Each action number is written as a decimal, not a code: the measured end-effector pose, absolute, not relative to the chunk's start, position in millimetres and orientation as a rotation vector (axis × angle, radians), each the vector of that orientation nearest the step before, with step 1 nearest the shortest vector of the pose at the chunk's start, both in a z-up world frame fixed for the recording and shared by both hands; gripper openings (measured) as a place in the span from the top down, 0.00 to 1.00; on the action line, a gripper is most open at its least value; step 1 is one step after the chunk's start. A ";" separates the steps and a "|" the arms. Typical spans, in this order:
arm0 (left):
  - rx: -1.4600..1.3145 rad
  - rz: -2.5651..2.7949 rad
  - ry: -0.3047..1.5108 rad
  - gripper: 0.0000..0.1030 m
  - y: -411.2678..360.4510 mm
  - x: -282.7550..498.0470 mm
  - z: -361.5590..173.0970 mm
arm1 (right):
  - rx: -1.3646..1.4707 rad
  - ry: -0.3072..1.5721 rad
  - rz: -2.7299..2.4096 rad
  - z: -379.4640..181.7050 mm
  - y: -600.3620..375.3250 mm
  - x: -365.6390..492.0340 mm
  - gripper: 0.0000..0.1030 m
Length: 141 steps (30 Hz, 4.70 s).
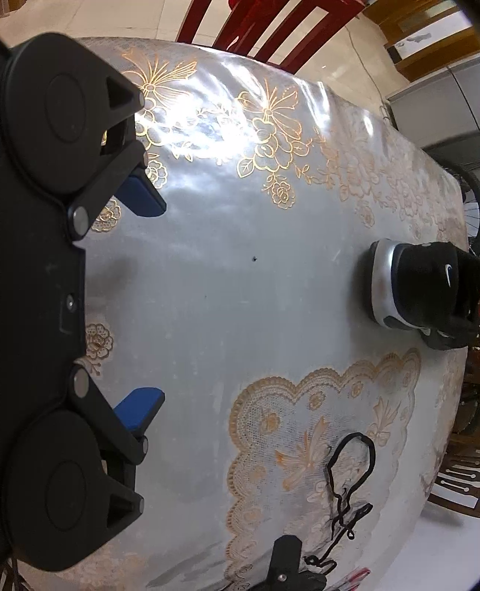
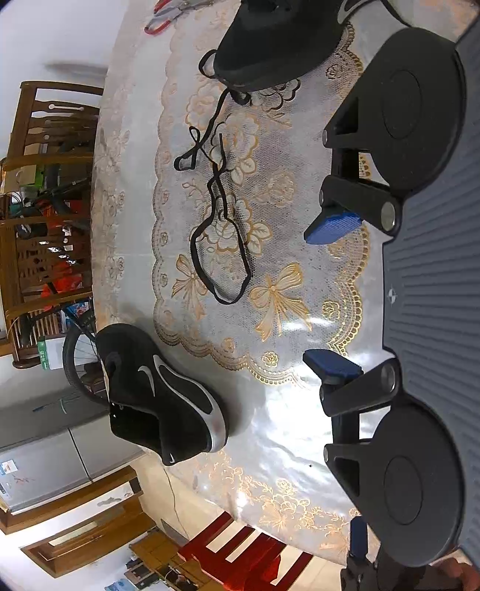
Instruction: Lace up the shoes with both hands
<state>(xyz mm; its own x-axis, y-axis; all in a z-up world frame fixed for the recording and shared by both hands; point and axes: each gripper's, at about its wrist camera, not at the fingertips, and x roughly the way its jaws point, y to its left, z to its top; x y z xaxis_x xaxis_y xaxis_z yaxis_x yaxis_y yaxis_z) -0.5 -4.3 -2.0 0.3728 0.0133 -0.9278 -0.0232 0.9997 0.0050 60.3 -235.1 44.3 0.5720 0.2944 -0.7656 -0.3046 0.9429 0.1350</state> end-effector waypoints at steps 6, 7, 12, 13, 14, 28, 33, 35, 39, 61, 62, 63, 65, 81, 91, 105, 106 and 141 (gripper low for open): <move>-0.002 0.002 1.191 0.04 -9.0 4.0 -2.5 | -0.050 0.884 0.312 41.6 -249.6 81.7 0.36; 0.000 -0.005 1.196 0.04 -9.9 6.7 -1.8 | -0.056 0.881 0.306 41.1 -252.0 85.2 0.36; 0.032 -0.021 1.204 0.04 -24.7 20.9 -5.8 | -0.087 0.871 0.273 38.8 -264.1 103.0 0.36; 0.038 -0.026 1.208 0.04 -28.6 24.6 -7.1 | -0.093 0.869 0.267 38.4 -266.5 106.6 0.36; 0.045 -0.034 1.212 0.04 -33.1 28.6 -8.4 | -0.099 0.867 0.260 37.9 -268.9 110.2 0.36; 0.130 -0.067 1.199 0.04 -68.2 42.4 -9.8 | -0.214 0.817 0.324 -14.1 -280.4 173.7 0.33; 0.119 -0.013 1.194 0.04 -55.7 35.7 -3.8 | -0.221 0.854 0.272 -30.3 -278.9 222.9 0.33; 0.106 0.011 1.196 0.04 -48.5 32.8 -3.0 | -0.126 0.870 0.290 -28.4 -281.7 232.1 0.51; 0.078 0.057 1.200 0.04 -34.6 27.1 -1.6 | -0.092 0.923 0.429 -21.3 -263.2 222.6 0.96; 0.055 0.056 1.168 0.04 5.3 -0.7 2.1 | -0.352 0.991 0.789 37.6 -207.5 54.5 0.48; 0.047 0.066 1.169 0.04 8.9 -0.7 2.3 | -0.359 0.958 0.779 47.2 -208.2 56.1 0.48; 0.037 0.076 1.171 0.04 12.7 -0.3 2.2 | -0.366 0.924 0.770 56.8 -209.0 57.7 0.46; 0.023 0.084 1.172 0.04 19.5 0.5 2.0 | -0.343 0.845 0.774 71.9 -198.4 70.5 0.34; -0.099 0.298 1.186 0.04 87.8 -34.0 7.7 | -0.722 0.743 0.999 33.8 8.1 169.0 0.45; -0.118 0.301 1.169 0.04 98.0 -62.4 13.7 | -0.620 0.840 1.355 55.6 -44.7 74.0 0.64; 0.011 0.161 1.153 0.04 69.1 -92.2 20.4 | -0.281 0.955 1.380 71.4 -104.9 -38.9 0.79; 0.019 0.158 1.152 0.04 68.5 -92.9 20.6 | -0.246 0.955 1.403 73.2 -106.1 -46.8 0.85; 0.059 0.113 1.056 0.04 52.0 -80.0 34.1 | -0.943 0.689 1.300 59.9 -27.5 -35.3 0.99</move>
<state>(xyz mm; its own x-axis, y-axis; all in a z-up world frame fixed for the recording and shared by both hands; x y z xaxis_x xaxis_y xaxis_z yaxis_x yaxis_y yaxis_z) -80.0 52.0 34.1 0.4874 0.1210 -0.8648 -0.0646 0.9926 0.1025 -35.3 -27.5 59.9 0.1666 0.4819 -0.8603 -0.9825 0.0072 -0.1862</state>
